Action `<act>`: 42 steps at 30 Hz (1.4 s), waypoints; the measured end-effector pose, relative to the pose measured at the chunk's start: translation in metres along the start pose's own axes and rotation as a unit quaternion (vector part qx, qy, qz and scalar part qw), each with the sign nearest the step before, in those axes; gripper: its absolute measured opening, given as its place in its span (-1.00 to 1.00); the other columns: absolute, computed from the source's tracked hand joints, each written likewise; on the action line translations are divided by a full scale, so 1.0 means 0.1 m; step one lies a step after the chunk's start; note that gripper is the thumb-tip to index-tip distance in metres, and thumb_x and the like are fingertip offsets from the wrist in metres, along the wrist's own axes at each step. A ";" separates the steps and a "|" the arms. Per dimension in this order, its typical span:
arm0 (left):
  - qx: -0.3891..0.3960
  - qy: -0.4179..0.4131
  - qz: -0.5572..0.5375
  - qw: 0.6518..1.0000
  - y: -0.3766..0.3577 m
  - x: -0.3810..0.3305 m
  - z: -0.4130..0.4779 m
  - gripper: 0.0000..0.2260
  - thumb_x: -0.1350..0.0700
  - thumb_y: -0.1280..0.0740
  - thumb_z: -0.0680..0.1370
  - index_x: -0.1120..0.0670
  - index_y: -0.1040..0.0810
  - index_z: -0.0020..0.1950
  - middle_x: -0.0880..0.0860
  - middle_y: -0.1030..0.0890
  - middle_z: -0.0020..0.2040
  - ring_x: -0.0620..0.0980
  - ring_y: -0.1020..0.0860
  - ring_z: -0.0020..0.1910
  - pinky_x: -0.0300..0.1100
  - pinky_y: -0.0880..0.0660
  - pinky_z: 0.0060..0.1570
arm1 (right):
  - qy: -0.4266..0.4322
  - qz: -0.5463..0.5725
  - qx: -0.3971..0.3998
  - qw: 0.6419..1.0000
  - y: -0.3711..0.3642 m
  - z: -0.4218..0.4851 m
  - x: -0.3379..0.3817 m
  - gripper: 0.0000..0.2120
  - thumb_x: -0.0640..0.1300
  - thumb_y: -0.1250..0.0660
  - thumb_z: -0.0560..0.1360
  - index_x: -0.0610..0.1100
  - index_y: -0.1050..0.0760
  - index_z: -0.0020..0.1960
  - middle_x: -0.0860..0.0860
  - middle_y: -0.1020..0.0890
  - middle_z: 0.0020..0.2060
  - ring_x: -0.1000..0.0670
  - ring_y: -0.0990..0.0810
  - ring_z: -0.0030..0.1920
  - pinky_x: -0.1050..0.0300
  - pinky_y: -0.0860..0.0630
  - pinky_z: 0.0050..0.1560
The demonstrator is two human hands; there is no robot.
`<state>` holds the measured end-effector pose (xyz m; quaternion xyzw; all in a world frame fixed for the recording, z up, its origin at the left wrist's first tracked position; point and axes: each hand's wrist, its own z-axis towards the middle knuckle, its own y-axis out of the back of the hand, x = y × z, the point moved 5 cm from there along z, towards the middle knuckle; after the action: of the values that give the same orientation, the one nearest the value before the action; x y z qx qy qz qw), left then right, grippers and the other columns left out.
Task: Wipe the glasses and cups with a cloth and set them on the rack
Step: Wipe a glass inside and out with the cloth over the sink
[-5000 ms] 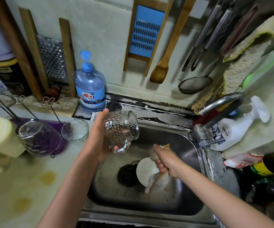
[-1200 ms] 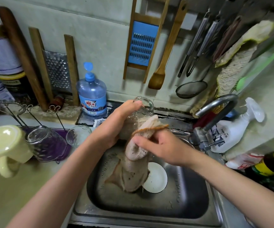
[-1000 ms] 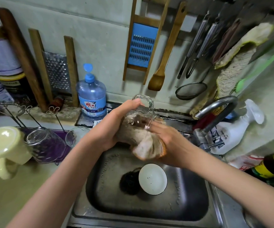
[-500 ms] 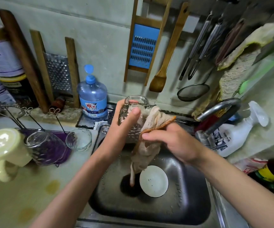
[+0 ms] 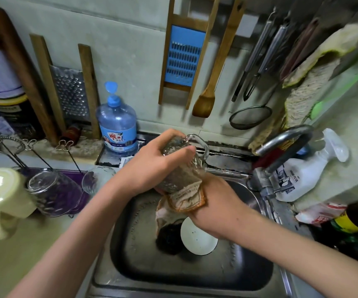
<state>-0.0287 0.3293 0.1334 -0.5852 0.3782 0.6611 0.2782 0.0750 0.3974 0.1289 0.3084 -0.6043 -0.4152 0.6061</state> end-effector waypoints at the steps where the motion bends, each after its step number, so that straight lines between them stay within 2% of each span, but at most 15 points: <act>1: -0.001 0.000 0.000 1.000 0.00 -0.02 0.02 -0.57 -0.34 -0.34 0.25 -0.16 -0.54 0.01 0.02 -0.67 -0.07 0.07 -0.66 -0.02 0.15 -0.61 0.01 | 0.008 0.022 0.024 0.999 0.01 0.02 0.00 -0.56 0.28 -0.15 0.37 0.06 -0.47 0.11 0.10 -0.58 -0.02 0.00 -0.52 -0.04 0.18 -0.47 -0.01; 3: 0.002 0.009 -0.025 1.000 -0.02 -0.01 0.03 -0.59 -0.31 -0.36 0.24 -0.14 -0.55 -0.02 0.08 -0.67 -0.07 0.13 -0.66 -0.03 0.13 -0.63 -0.05 | 0.046 0.053 0.081 0.994 0.01 0.02 0.00 -0.55 0.24 -0.15 0.39 0.05 -0.46 0.17 0.15 -0.54 0.03 0.07 -0.49 0.03 0.15 -0.45 0.18; 6: 0.007 0.016 -0.072 0.997 -0.05 0.07 0.07 -0.67 -0.24 -0.39 0.29 -0.08 -0.58 -0.06 -0.02 -0.66 -0.17 0.06 -0.65 -0.06 0.02 -0.53 0.00 | 0.045 0.174 0.135 0.974 -0.04 0.00 -0.06 -0.62 -0.11 -0.25 0.54 -0.07 -0.43 0.34 0.10 -0.52 0.26 0.14 -0.43 0.29 0.29 -0.27 0.38; 9: 0.008 0.030 -0.127 0.991 -0.09 0.16 0.07 -0.72 -0.21 -0.40 0.27 -0.11 -0.62 -0.12 -0.09 -0.64 -0.21 -0.09 -0.61 -0.17 -0.09 -0.44 -0.04 | -0.057 0.407 0.161 0.897 -0.09 -0.04 -0.11 -0.72 -0.35 -0.26 0.46 -0.06 -0.53 0.07 0.26 -0.66 -0.08 0.33 -0.56 0.02 0.44 -0.41 0.12; 11: 0.013 0.038 -0.161 0.986 -0.12 0.21 0.06 -0.68 -0.17 -0.41 0.29 -0.04 -0.61 -0.06 0.00 -0.64 -0.15 -0.02 -0.59 -0.12 -0.05 -0.42 -0.01 | -0.117 0.544 0.138 0.819 -0.11 -0.05 -0.16 -0.77 -0.36 -0.25 0.37 -0.16 -0.56 -0.04 0.12 -0.69 -0.22 0.20 -0.63 -0.13 0.35 -0.52 -0.03; 15: -0.006 0.030 -0.216 0.976 -0.15 0.27 0.03 -0.62 -0.13 -0.39 0.36 0.09 -0.57 0.05 0.12 -0.57 -0.06 0.08 -0.53 -0.06 0.01 -0.40 0.02 | -0.164 0.719 0.072 0.671 -0.12 -0.02 -0.16 -0.67 -0.37 -0.23 0.33 -0.29 -0.61 0.04 -0.16 -0.68 -0.04 -0.05 -0.66 -0.05 0.06 -0.57 0.08; 18: -0.041 0.011 -0.259 0.965 -0.16 0.31 0.00 -0.72 -0.11 -0.37 0.38 0.00 -0.60 0.00 0.09 -0.60 -0.06 0.06 -0.55 -0.06 0.04 -0.42 0.07 | -0.171 0.769 0.045 0.614 -0.10 0.01 -0.15 -0.56 -0.37 -0.39 0.24 -0.35 -0.59 0.13 -0.25 -0.63 0.08 -0.14 -0.64 0.04 -0.07 -0.50 0.21; 21: -0.075 -0.007 -0.282 0.956 -0.16 0.35 -0.06 -0.72 -0.13 -0.34 0.43 0.00 -0.60 0.04 0.10 -0.59 0.00 0.10 -0.54 0.05 0.15 -0.41 0.20 | -0.162 0.807 0.011 0.568 -0.07 0.03 -0.17 -0.21 -0.29 -0.57 0.15 -0.41 -0.40 0.33 -0.32 -0.48 0.28 -0.25 -0.50 0.27 -0.18 -0.35 0.36; 24: -0.105 -0.022 -0.316 0.943 -0.20 0.37 -0.12 -0.79 -0.07 -0.33 0.43 -0.02 -0.61 -0.02 -0.01 -0.64 -0.05 -0.05 -0.59 0.01 -0.09 -0.48 0.11 | -0.130 0.825 0.001 0.550 -0.06 0.01 -0.16 -0.23 -0.22 -0.53 0.30 -0.42 -0.29 0.40 -0.37 -0.38 0.37 -0.32 -0.33 0.41 -0.27 -0.20 0.45; 27: -0.126 -0.031 -0.332 0.934 -0.20 0.33 -0.17 -0.87 0.09 -0.32 0.45 0.02 -0.50 -0.01 -0.22 -0.66 -0.19 -0.32 -0.60 -0.14 -0.43 -0.48 -0.10 | -0.144 0.754 0.035 0.640 -0.09 -0.04 -0.14 -0.44 -0.19 -0.36 0.47 -0.46 -0.32 0.35 -0.43 -0.38 0.33 -0.34 -0.36 0.37 -0.26 -0.21 0.44; 29: -0.107 -0.025 -0.353 0.929 -0.24 0.30 -0.16 -0.88 0.06 -0.30 0.51 0.09 -0.51 -0.04 -0.08 -0.64 -0.17 -0.17 -0.60 -0.14 -0.32 -0.53 -0.10 | -0.162 0.654 0.071 0.735 -0.05 -0.05 -0.15 -0.55 -0.11 -0.23 0.53 -0.47 -0.41 0.24 -0.43 -0.49 0.21 -0.29 -0.48 0.22 -0.23 -0.34 0.37; 32: -0.071 0.006 -0.408 0.910 -0.26 0.28 -0.15 -0.66 -0.01 -0.18 0.56 0.04 -0.69 -0.22 0.05 -0.67 -0.24 -0.05 -0.64 -0.26 -0.22 -0.59 -0.22 | -0.130 0.479 0.140 0.857 0.12 -0.01 -0.03 -0.64 0.04 -0.16 0.57 -0.14 -0.58 -0.19 0.06 -0.66 -0.24 0.13 -0.61 -0.16 0.25 -0.53 -0.05; 35: -0.019 0.060 -0.408 0.911 -0.27 0.27 -0.14 -0.61 -0.07 -0.16 0.50 0.08 -0.72 -0.23 0.13 -0.70 -0.19 0.04 -0.67 -0.22 -0.15 -0.62 -0.15 | -0.024 0.230 0.193 0.954 0.23 -0.01 0.15 -0.63 0.11 -0.07 0.58 -0.09 -0.47 -0.21 0.22 -0.56 -0.29 0.24 -0.50 -0.27 0.41 -0.42 -0.16; 39: 0.008 0.127 -0.326 0.937 -0.22 0.29 -0.18 -0.65 -0.13 -0.22 0.46 0.09 -0.66 -0.20 0.10 -0.68 -0.22 0.04 -0.64 -0.27 -0.17 -0.57 -0.23 | 0.120 -0.114 0.174 0.971 0.05 -0.13 0.08 -0.72 0.13 -0.21 0.59 -0.02 -0.53 0.14 0.06 -0.58 0.08 0.11 -0.50 0.08 0.26 -0.40 0.20; 42: -0.007 0.149 -0.262 0.953 -0.16 0.23 -0.16 -0.65 -0.10 -0.19 0.54 0.10 -0.64 0.02 0.16 -0.68 -0.02 0.08 -0.66 -0.08 -0.07 -0.58 -0.08 | 0.156 -0.220 0.038 0.962 -0.06 -0.10 -0.06 -0.59 -0.08 -0.58 0.29 -0.14 -0.62 0.11 -0.06 -0.69 0.00 -0.07 -0.66 0.02 0.15 -0.58 0.04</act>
<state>-0.0106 0.3237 0.1080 -0.7575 0.2439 0.4728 0.3785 0.0841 0.3987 0.1195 0.5172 -0.4351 -0.4621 0.5742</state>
